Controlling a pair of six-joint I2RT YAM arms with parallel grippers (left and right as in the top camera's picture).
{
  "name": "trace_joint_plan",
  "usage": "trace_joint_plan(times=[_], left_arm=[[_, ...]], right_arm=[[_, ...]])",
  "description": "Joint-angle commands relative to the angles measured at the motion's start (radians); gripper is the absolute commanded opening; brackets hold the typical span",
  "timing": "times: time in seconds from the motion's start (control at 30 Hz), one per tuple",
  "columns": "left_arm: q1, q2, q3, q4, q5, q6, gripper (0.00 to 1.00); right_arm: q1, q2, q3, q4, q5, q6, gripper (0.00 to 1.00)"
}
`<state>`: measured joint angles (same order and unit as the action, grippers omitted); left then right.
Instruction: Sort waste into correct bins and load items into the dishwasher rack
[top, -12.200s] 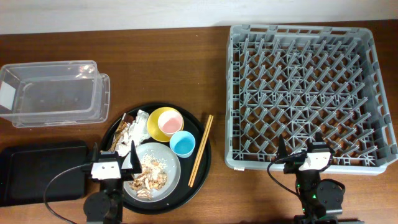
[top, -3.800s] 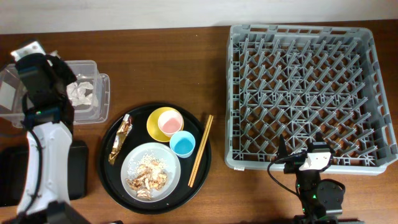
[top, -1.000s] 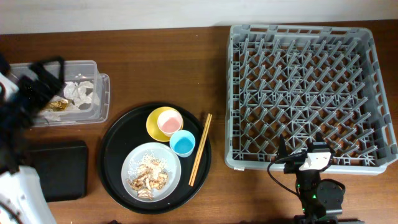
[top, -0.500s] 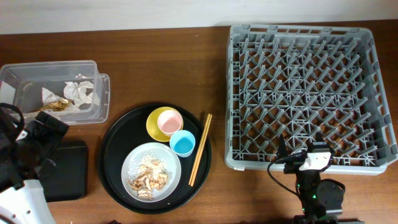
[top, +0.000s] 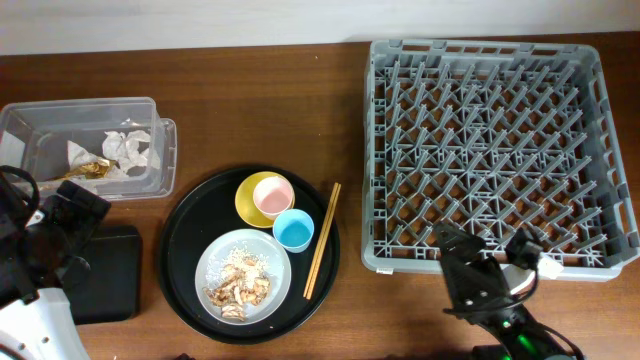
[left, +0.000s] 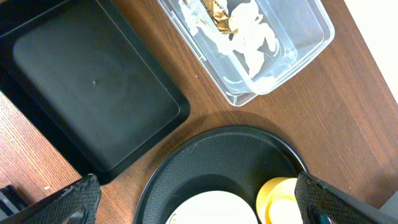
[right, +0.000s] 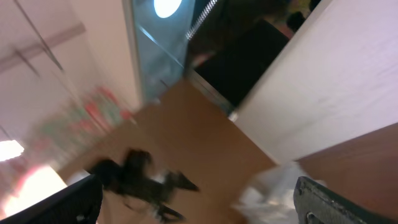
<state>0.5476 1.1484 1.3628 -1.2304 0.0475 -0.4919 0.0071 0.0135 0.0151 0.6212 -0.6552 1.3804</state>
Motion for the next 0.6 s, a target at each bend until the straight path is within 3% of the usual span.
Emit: trace_joint_plan(times=[0.0,0.1,0.27,0.43,0.57], left_arm=[[0.005,0.0,-0.001,0.002,-0.011,-0.009,0.99],[0.005,0.0,0.0,0.002,-0.011,-0.009,0.99],[0.005,0.0,0.0,0.002,-0.011,-0.009,0.99],[0.005,0.0,-0.001,0.002,-0.011,-0.009,0.99],[0.005,0.0,0.0,0.002,-0.011,-0.009,0.99]], right_arm=[[-0.01,-0.003,0.124,-0.177,0.097,0.168,0.98],[-0.01,0.076,0.432,-0.69,0.1,-0.205,0.98],[-0.007,0.505,1.107,-1.529,0.2,-0.727,0.98],[-0.006,0.85,1.449,-1.946,0.201,-0.962,0.98],[0.136,0.945,1.468,-1.965,0.29,-0.979,0.98]])
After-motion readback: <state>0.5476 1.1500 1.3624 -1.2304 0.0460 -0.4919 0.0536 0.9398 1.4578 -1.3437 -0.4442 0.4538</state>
